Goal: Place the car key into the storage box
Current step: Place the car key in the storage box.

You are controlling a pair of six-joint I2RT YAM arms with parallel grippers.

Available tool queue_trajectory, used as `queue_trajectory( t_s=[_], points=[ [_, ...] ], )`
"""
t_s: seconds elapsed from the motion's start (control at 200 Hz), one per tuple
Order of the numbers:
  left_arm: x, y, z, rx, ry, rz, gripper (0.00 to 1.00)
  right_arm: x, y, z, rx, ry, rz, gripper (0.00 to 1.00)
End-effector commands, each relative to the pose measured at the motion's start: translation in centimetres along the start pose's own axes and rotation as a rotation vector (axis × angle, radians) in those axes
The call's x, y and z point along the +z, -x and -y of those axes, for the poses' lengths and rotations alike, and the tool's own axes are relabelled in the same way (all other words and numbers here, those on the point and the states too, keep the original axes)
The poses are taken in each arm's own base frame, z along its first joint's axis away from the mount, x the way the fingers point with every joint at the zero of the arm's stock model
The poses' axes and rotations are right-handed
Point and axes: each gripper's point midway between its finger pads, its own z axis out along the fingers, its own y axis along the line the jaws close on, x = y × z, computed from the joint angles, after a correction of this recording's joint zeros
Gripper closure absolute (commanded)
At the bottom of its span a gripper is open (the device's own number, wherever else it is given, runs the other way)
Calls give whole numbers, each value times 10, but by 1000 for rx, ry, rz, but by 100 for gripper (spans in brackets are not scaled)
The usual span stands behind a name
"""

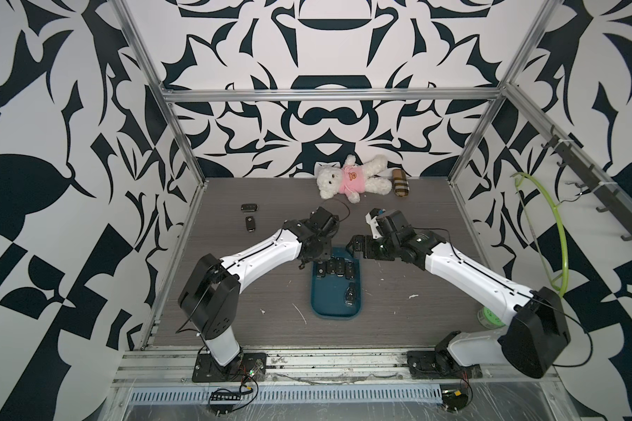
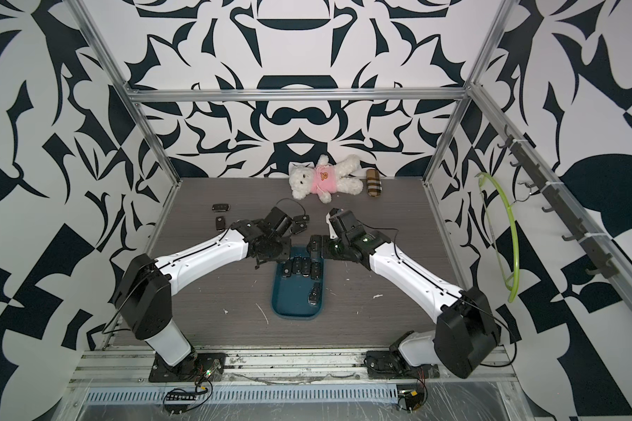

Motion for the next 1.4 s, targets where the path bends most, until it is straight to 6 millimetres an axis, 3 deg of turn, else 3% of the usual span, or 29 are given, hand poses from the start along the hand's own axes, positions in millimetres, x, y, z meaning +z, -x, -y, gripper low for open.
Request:
queue_trajectory(
  t_s=[0.0,0.19,0.37,0.815,1.395],
  points=[
    [-4,-15,4,-63,23,29,65,-15,-13,4,-17,5,-8,1],
    [15,-56,20,-30,39,-14,65,-32,-30,17,-14,-19,8,1],
    [35,-77,34,-19,21,-50,65,-44,-38,25,0,-36,30,1],
    [68,-95,50,37,22,-121,65,-58,-46,37,22,-71,60,1],
    [73,-94,61,68,14,-127,61,-61,-51,46,37,-100,75,1]
  ],
)
